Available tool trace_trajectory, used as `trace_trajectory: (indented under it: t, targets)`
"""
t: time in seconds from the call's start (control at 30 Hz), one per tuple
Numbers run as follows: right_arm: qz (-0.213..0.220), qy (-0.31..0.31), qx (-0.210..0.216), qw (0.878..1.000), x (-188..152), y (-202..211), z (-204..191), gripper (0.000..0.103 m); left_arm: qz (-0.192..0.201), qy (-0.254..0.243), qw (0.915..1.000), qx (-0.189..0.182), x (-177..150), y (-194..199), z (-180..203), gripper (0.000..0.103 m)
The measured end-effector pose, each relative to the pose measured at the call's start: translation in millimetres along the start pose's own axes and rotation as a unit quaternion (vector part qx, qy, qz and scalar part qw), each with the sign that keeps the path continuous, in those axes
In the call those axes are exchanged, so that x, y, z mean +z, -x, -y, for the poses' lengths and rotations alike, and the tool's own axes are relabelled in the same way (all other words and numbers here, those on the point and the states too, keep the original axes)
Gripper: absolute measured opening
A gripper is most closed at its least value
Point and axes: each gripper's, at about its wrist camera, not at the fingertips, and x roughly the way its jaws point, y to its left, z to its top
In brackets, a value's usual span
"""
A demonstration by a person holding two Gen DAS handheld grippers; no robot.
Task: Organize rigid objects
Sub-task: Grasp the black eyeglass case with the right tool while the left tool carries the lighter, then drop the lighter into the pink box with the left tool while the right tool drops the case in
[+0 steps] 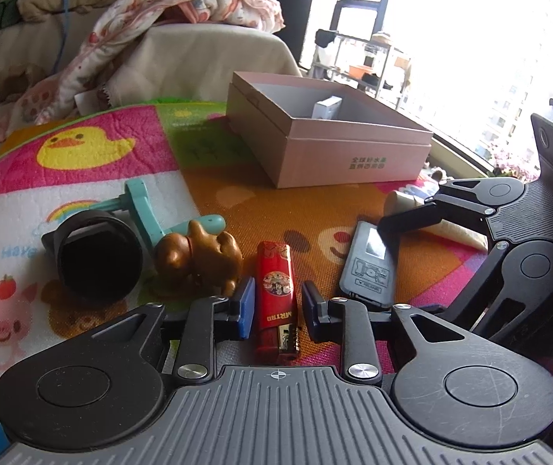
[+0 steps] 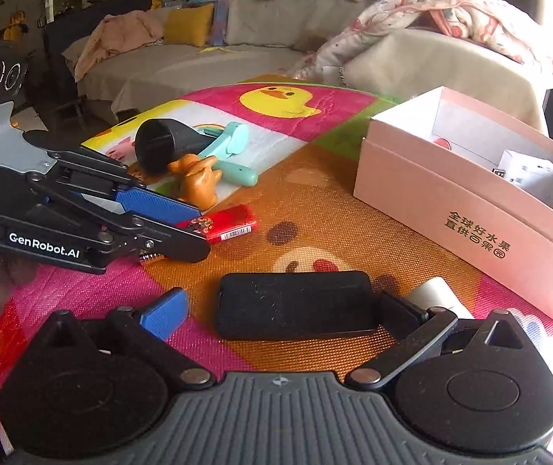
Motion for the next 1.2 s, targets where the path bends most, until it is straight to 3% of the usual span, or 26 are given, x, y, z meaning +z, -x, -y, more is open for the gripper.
trace_trajectory:
  t: [0.13,0.33,0.53,0.67,0.8,0.87,0.93,1.0,1.1,1.2]
  targets:
    - [0.007,-0.008,-0.006,1.0,-2,7,-2,0.086,-0.006,-0.016,0.9996,0.024,3,-2,9,0.029]
    - [-0.005,-0.012,-0.021,1.0,-13,25,-14,0.086,0.01,-0.087,0.9938,0.069,0,-9,35,0.027]
    - [0.002,-0.035,-0.049,0.998,-25,57,-11,0.086,0.012,-0.122,0.9925,0.008,10,7,54,0.026]
    - [0.067,-0.057,-0.079,0.993,-2,99,9,0.086,0.075,-0.114,0.9901,-0.033,77,39,59,0.026]
    - [0.165,-0.079,-0.149,0.972,54,141,42,0.086,0.189,-0.133,0.9724,-0.035,173,71,70,0.026]
    - [0.191,-0.09,-0.171,0.962,79,149,58,0.086,0.213,-0.116,0.9688,-0.054,217,65,66,0.026]
    - [0.199,-0.101,-0.183,0.957,101,143,72,0.086,0.209,-0.087,0.9713,-0.073,247,41,59,0.026]
    - [0.184,-0.108,-0.192,0.958,113,123,81,0.086,0.178,-0.066,0.9801,-0.057,261,3,54,0.027]
    - [0.134,-0.12,-0.184,0.966,113,82,89,0.086,0.124,-0.066,0.9898,-0.026,256,-60,45,0.027]
    - [0.102,-0.119,-0.182,0.971,100,45,91,0.086,0.08,-0.05,0.995,-0.033,240,-109,33,0.027]
